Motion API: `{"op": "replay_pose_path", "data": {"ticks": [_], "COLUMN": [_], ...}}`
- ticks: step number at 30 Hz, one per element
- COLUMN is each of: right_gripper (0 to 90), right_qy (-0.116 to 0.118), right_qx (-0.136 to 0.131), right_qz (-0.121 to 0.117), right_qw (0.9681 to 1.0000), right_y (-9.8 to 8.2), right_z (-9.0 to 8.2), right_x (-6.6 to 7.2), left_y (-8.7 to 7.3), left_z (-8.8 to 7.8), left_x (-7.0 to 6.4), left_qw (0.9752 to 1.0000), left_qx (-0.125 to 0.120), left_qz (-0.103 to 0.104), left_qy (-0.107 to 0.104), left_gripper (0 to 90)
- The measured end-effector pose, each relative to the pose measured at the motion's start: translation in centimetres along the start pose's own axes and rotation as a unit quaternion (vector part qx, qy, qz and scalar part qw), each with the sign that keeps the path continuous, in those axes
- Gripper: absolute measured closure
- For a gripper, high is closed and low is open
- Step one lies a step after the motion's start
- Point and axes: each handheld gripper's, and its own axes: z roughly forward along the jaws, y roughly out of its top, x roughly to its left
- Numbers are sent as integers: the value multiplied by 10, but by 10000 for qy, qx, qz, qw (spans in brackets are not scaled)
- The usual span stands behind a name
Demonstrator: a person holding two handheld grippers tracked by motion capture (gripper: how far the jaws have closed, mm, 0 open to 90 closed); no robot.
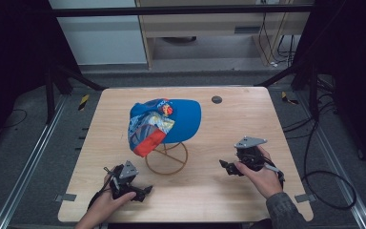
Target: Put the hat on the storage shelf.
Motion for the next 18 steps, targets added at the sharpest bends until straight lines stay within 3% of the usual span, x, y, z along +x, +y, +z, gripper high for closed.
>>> {"op": "replay_pose_path", "data": {"ticks": [9, 18], "right_gripper": [135, 123], "right_qy": [70, -159], "right_qx": [226, 365], "right_qz": [234, 221], "right_qw": [9994, 9990], "right_y": [-22, -32], "right_z": [15, 28], "right_x": [3, 2], "left_y": [0, 0], "left_z": [0, 0], "left_x": [0, 0], "left_qw": [10000, 10000], "left_qx": [-1, -1], "left_qz": [-2, -5], "left_qy": [0, 1], "left_gripper": [0, 0]}}
